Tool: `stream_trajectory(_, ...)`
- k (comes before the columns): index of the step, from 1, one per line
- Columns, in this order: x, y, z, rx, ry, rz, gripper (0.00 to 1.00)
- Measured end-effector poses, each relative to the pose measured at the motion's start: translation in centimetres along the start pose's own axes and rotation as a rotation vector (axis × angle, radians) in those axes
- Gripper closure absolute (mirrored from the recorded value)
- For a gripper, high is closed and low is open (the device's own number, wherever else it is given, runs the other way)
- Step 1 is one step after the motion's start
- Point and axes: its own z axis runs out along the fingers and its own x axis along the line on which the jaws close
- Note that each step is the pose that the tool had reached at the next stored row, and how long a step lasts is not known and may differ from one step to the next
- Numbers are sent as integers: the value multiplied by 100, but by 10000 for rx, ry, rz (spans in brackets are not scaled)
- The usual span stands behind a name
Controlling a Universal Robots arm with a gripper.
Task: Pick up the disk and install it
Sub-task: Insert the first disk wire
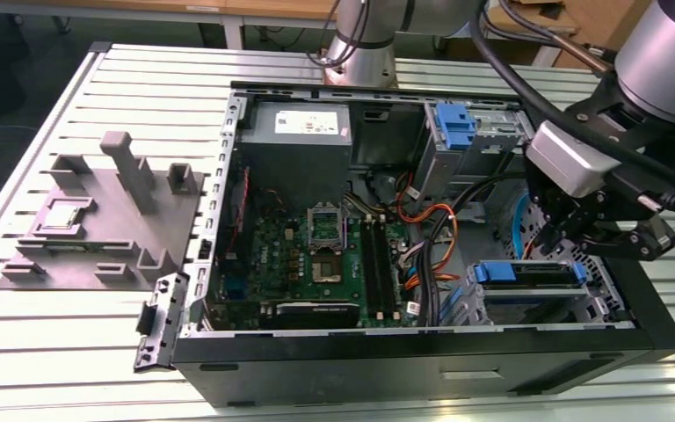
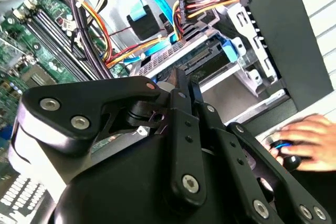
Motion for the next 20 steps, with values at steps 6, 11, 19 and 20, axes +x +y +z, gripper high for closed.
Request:
stream_trajectory(6,4,-8,7,34,-8,-275,82)
stream_trajectory(11,4,-14,-31,33,1,-277,82)
stream_trajectory(19,4,-15,-41,256,69,-625,82)
stream_trajectory(20,4,-15,-38,268,60,-761,82)
